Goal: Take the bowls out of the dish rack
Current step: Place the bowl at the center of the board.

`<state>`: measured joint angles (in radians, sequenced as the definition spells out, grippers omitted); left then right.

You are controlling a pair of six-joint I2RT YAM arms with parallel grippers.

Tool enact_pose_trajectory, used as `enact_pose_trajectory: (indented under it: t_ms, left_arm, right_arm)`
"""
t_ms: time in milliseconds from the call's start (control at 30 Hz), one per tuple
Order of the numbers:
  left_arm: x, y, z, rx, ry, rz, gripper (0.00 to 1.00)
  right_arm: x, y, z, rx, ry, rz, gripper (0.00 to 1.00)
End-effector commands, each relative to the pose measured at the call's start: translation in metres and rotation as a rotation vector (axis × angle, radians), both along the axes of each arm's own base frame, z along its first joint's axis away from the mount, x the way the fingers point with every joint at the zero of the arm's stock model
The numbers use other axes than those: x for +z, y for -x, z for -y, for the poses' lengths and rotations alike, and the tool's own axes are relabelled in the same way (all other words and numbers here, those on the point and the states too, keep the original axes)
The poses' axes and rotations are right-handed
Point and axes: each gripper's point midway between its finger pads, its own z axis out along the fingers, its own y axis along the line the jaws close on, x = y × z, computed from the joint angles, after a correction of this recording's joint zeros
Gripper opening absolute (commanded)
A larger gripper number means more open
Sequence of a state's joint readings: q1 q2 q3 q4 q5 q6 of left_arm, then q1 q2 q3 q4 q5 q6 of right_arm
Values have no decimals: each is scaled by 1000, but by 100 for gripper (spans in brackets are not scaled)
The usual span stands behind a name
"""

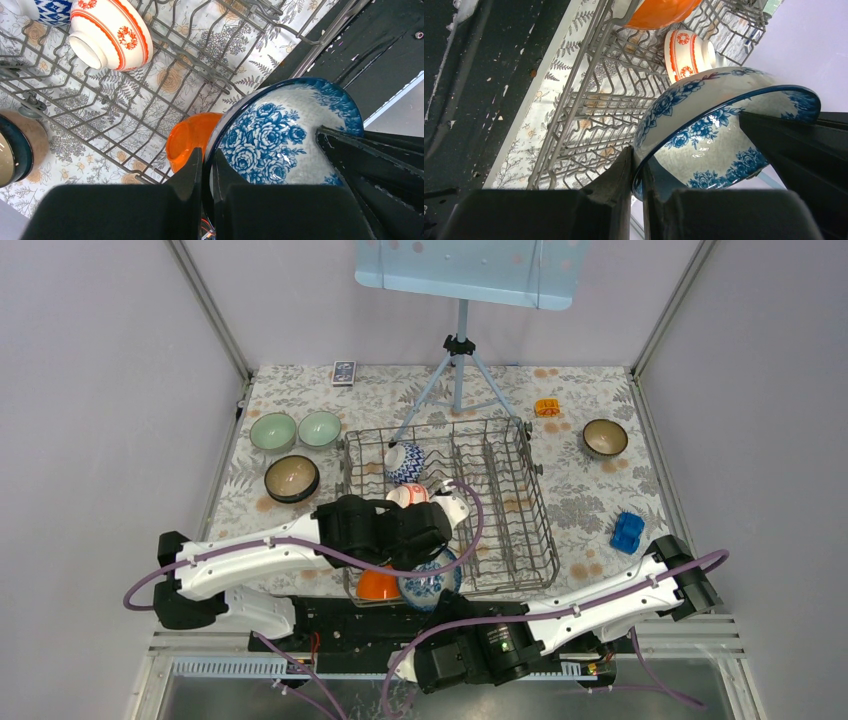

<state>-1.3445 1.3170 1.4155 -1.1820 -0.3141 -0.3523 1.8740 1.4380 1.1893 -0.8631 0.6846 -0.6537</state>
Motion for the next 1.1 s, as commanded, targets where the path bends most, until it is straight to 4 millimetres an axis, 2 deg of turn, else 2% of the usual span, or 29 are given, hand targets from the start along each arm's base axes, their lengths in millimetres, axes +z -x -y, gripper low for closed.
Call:
enact_pose_trajectory:
  t_ms: [0, 133, 167, 300, 333, 533, 600, 833, 1067]
  left_arm:
    - [10, 2, 7, -8, 68, 8, 0]
    - [17, 1, 12, 13, 133, 12, 0]
    - [19, 1, 14, 19, 153, 12, 0]
    - [27, -2, 16, 56, 208, 27, 0]
    - [28, -4, 16, 68, 219, 33, 0]
    - [31, -12, 26, 135, 302, 39, 0]
    - [30, -18, 28, 167, 310, 40, 0]
    - [33, -53, 30, 304, 398, 27, 0]
    - [38, -99, 9, 530, 510, 31, 0]
  right_arm:
    - [22, -5, -8, -5, -64, 56, 0]
    - [28, -2, -15, -28, -115, 37, 0]
    - [30, 0, -18, -36, -130, 22, 3]
    - [33, 7, -26, -72, -173, -34, 50]
    - [32, 9, -26, -81, -177, -47, 59]
    - [34, 20, -42, -125, -291, -145, 95]
    - [34, 22, -44, -132, -318, -171, 99]
    - [37, 31, -50, -190, -400, -268, 100]
    - [73, 25, -56, -295, -700, -371, 100]
